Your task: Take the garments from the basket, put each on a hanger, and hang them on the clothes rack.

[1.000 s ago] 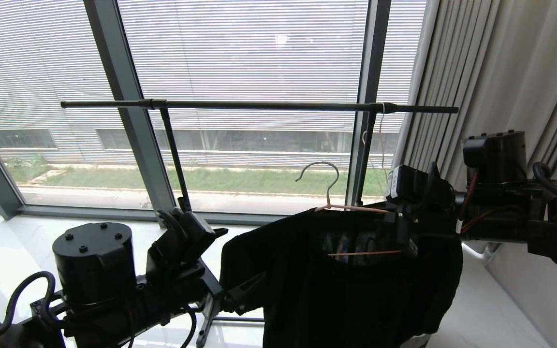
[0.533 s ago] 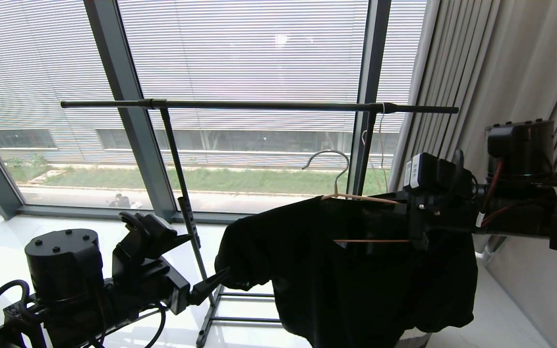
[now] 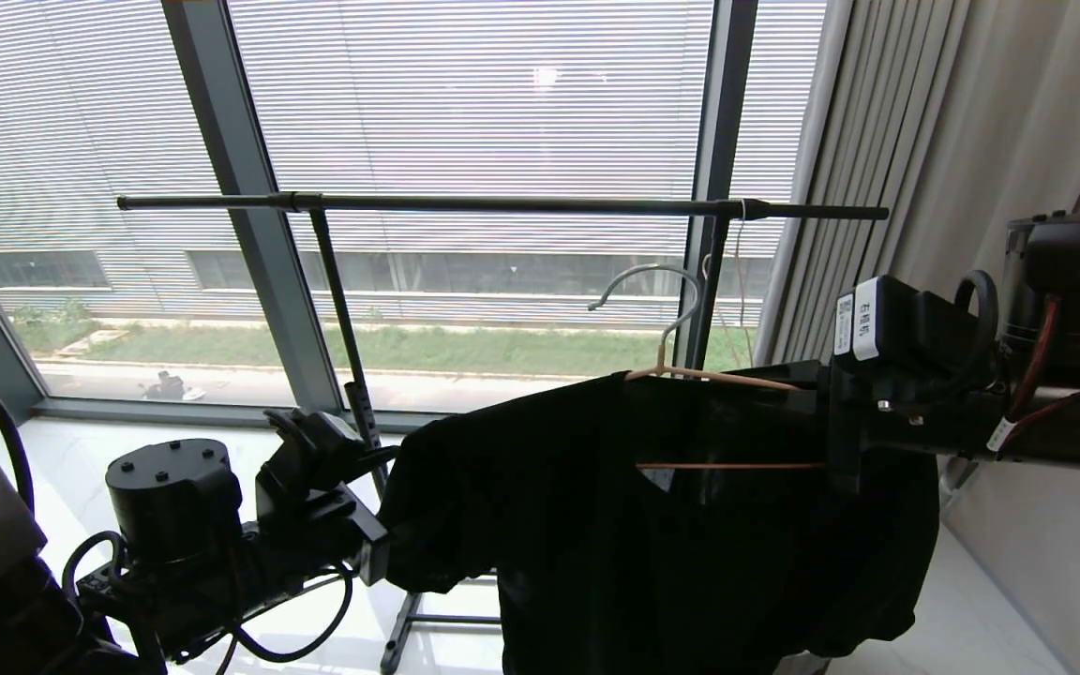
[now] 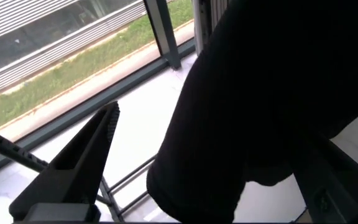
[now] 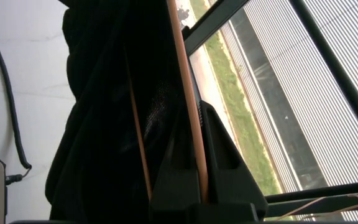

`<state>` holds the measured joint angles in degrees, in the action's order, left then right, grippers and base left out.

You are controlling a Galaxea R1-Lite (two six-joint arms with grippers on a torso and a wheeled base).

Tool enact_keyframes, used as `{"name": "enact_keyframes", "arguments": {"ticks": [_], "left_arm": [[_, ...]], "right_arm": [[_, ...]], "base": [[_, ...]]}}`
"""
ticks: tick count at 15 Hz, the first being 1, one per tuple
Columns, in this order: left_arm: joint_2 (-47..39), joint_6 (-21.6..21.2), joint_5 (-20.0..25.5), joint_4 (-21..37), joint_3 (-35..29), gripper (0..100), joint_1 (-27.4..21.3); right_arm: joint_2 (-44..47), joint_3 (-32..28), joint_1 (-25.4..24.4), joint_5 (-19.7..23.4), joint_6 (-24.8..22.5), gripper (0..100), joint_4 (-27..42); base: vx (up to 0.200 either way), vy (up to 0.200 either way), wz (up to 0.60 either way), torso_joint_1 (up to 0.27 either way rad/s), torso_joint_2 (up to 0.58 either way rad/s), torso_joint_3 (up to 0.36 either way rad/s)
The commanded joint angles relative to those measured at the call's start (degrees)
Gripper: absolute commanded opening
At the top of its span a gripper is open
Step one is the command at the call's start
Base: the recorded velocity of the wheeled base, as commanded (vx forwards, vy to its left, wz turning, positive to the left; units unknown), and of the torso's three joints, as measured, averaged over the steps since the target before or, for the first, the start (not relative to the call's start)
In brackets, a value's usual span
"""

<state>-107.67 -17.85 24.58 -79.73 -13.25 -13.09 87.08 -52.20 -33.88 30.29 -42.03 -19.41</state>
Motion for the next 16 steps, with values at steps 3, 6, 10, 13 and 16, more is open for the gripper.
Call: {"name": "enact_keyframes", "arguments": {"ticks": [3, 6, 10, 13, 16], "left_arm": [[-2.64, 0.01, -0.05, -0.43, 0.33, 0, 2.11], [-2.72, 0.09, -0.14, -1.75, 0.86, 0, 7.20], [-2.81, -0.17, -1.02, -5.09, 6.31, 0, 8.87], [-2.72, -0.35, -2.08, -8.60, 8.07, 0, 6.59], [-2.28, -0.08, -3.75, -9.57, 8.33, 0, 5.09]], "right_arm": [[-0.59, 0.08, -0.05, -0.41, 1.60, 0, -0.02], [-0.59, 0.17, 0.83, -0.50, 3.01, 0, -0.02], [-0.59, 0.17, 1.53, -1.82, 4.77, 0, -0.10], [-0.51, 0.08, 1.36, -2.08, 6.17, 0, -0.19], [-0.59, 0.08, 1.36, -2.17, 6.26, 0, -0.19]], "base": [[0.000, 0.000, 0.00, 0.000, 0.00, 0.000], [0.000, 0.000, 0.00, 0.000, 0.00, 0.000], [0.000, 0.000, 0.00, 0.000, 0.00, 0.000], [0.000, 0.000, 0.00, 0.000, 0.00, 0.000], [0.000, 0.000, 0.00, 0.000, 0.00, 0.000]]}}
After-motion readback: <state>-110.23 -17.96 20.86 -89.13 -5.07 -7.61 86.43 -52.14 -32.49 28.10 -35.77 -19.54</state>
